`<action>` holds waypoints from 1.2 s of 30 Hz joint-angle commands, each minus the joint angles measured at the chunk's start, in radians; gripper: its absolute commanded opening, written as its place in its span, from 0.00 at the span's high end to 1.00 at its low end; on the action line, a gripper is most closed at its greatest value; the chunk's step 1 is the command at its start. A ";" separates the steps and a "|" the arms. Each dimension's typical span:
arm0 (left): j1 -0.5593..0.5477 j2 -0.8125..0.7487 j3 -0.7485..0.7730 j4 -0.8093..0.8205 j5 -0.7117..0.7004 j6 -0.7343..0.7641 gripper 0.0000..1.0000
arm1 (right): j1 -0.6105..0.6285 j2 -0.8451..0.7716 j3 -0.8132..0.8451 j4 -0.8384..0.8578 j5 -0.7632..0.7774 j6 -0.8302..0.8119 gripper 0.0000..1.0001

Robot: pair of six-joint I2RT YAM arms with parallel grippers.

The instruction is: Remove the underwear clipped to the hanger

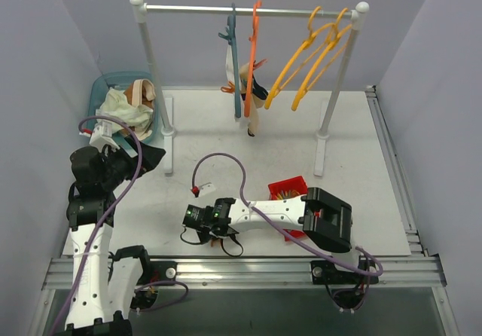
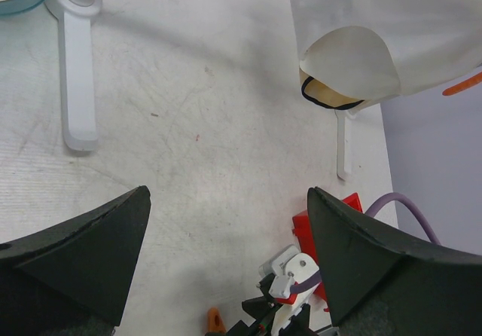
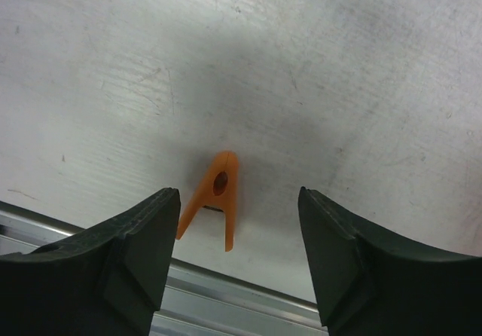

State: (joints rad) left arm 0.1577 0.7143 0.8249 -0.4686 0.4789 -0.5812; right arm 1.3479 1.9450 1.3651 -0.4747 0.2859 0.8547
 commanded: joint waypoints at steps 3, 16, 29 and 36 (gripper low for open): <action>-0.006 -0.016 0.002 0.004 0.003 0.015 0.06 | 0.031 0.014 0.009 -0.059 0.006 0.040 0.43; -0.004 -0.018 0.003 -0.004 -0.006 0.017 0.06 | 0.031 0.074 -0.024 0.010 -0.053 0.035 0.65; -0.004 -0.012 -0.027 0.021 0.047 0.006 0.06 | -0.076 -0.395 -0.345 -0.036 0.181 0.015 1.00; -0.012 -0.006 -0.033 0.027 0.081 0.003 0.06 | -0.188 -0.792 -0.488 -0.126 0.275 -0.005 1.00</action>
State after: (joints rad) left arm 0.1551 0.7086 0.7876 -0.4778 0.5213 -0.5827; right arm 1.1931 1.2411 0.9211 -0.5095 0.4549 0.8654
